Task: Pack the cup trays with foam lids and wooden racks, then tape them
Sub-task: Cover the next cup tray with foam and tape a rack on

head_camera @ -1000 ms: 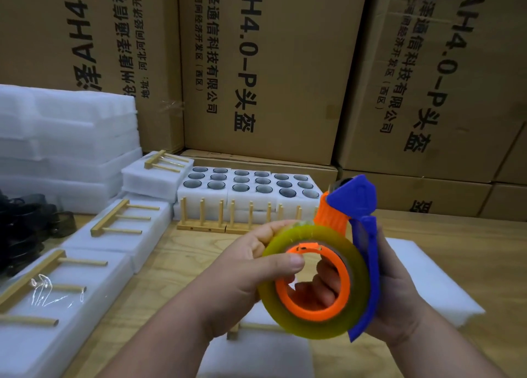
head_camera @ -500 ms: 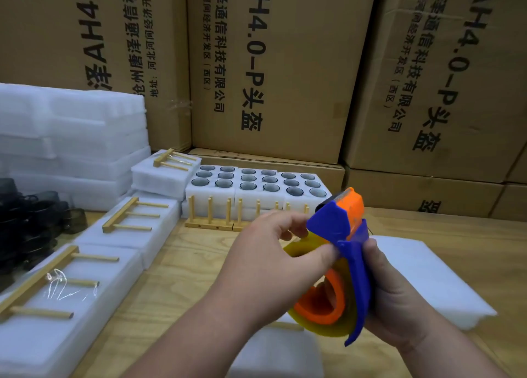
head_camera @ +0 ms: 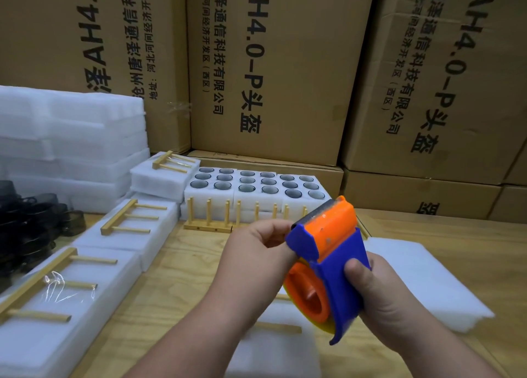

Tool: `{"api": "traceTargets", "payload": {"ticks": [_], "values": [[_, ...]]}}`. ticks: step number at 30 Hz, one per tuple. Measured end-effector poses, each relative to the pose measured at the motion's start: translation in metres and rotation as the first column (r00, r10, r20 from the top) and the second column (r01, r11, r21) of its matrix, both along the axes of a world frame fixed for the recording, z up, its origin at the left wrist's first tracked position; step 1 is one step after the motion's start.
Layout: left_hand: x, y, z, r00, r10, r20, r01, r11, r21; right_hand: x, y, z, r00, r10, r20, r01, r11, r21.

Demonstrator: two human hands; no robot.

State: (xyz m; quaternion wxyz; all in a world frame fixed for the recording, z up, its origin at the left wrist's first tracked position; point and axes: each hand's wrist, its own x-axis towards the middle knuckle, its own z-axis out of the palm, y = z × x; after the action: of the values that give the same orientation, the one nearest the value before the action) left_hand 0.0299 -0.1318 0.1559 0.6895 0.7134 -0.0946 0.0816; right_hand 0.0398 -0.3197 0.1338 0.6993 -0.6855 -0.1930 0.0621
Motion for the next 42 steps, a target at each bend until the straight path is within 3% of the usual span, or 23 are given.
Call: {"api": "traceTargets", "payload": {"ticks": [6,10,22,33,38,42], "values": [[0.003,0.008,-0.003,0.993,-0.093,-0.073,0.087,0.994,-0.073,-0.007,-0.005,-0.002,0.998,0.053,0.029,-0.052,0.998,-0.043],[0.007,0.017,0.002,0.98,-0.173,-0.1,0.172,0.985,-0.016,-0.011,-0.006,0.003,0.996,0.061,0.069,-0.053,0.993,-0.107],[0.022,0.042,0.017,0.972,-0.201,-0.119,0.221,0.957,0.189,-0.005,-0.002,0.028,0.973,0.039,0.226,0.042,0.938,-0.344],[0.014,0.042,0.017,0.998,-0.009,0.064,-0.017,0.921,0.39,0.005,-0.001,0.015,0.928,-0.022,0.372,0.219,0.841,-0.495],[0.007,0.048,0.021,0.978,0.127,0.165,-0.181,0.911,0.371,0.011,-0.008,0.006,0.881,-0.145,0.45,0.351,0.839,-0.417],[0.001,0.052,0.025,0.97,0.14,0.199,-0.209,0.899,0.386,0.016,-0.021,0.004,0.868,-0.216,0.447,0.399,0.839,-0.369]]}}
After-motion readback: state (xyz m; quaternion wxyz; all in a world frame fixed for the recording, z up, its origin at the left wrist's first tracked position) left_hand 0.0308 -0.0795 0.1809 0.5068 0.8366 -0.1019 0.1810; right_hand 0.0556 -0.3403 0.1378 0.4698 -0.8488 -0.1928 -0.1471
